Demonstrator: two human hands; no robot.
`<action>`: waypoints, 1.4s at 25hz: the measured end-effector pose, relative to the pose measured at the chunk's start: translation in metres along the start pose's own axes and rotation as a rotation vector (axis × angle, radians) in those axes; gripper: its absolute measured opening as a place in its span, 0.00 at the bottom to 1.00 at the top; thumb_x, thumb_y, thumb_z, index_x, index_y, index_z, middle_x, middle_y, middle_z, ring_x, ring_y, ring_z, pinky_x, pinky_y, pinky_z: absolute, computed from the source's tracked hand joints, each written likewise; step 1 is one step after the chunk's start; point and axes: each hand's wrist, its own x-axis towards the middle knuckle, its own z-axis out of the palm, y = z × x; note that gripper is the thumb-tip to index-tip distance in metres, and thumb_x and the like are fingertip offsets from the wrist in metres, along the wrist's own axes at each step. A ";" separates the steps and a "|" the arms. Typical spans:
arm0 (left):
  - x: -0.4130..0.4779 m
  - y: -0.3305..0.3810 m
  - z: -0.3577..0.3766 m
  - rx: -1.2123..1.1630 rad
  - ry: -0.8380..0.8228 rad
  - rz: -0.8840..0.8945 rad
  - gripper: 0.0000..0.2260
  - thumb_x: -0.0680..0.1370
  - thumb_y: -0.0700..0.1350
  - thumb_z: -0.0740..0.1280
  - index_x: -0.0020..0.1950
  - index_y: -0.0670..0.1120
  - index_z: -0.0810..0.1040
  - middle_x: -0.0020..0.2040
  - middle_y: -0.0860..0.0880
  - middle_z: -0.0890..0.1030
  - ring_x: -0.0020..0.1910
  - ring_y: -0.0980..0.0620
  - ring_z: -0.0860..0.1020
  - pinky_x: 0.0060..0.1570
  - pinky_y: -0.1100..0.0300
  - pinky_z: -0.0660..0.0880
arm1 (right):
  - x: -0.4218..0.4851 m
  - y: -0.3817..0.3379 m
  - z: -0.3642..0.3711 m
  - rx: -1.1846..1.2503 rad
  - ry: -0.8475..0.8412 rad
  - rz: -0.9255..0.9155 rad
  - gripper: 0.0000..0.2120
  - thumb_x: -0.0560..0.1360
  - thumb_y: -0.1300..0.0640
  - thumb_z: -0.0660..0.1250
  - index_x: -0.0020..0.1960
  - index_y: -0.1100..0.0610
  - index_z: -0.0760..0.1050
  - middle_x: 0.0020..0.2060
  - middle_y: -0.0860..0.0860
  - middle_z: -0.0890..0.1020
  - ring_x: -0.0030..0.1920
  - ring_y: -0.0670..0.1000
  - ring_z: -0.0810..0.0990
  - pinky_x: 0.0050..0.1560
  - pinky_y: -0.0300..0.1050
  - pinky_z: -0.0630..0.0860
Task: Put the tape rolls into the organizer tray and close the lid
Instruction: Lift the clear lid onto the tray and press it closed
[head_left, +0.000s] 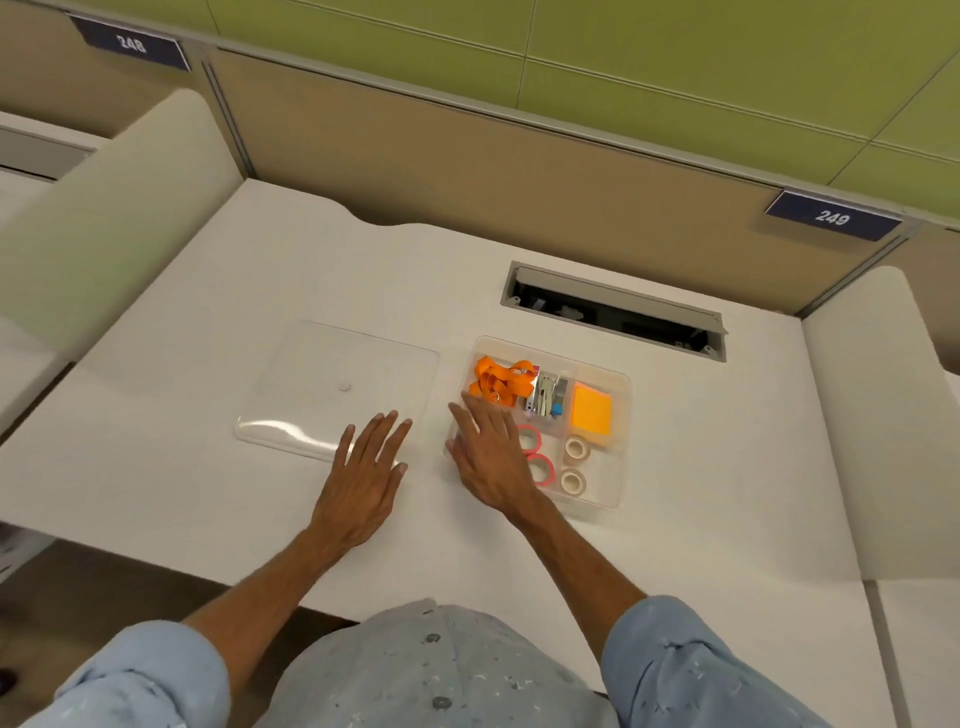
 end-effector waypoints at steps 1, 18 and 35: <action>-0.005 -0.019 -0.002 0.018 -0.002 -0.030 0.27 0.89 0.52 0.56 0.88 0.48 0.57 0.87 0.44 0.61 0.86 0.44 0.59 0.83 0.35 0.55 | 0.007 -0.015 0.007 -0.009 -0.024 -0.035 0.26 0.86 0.45 0.55 0.82 0.52 0.62 0.84 0.54 0.61 0.84 0.58 0.58 0.81 0.65 0.53; -0.037 -0.126 -0.024 -0.008 -0.035 -0.083 0.13 0.86 0.45 0.59 0.62 0.41 0.79 0.70 0.38 0.79 0.68 0.37 0.79 0.69 0.41 0.76 | 0.035 -0.103 0.081 -0.002 -0.281 -0.157 0.21 0.76 0.62 0.72 0.66 0.56 0.71 0.82 0.57 0.64 0.79 0.61 0.66 0.75 0.66 0.68; -0.024 -0.124 -0.059 -0.093 0.112 -0.019 0.18 0.89 0.38 0.49 0.66 0.40 0.78 0.62 0.45 0.82 0.68 0.43 0.80 0.81 0.49 0.66 | 0.053 -0.063 0.026 0.093 -0.095 -0.088 0.43 0.64 0.75 0.66 0.77 0.53 0.70 0.81 0.54 0.68 0.79 0.58 0.67 0.76 0.57 0.66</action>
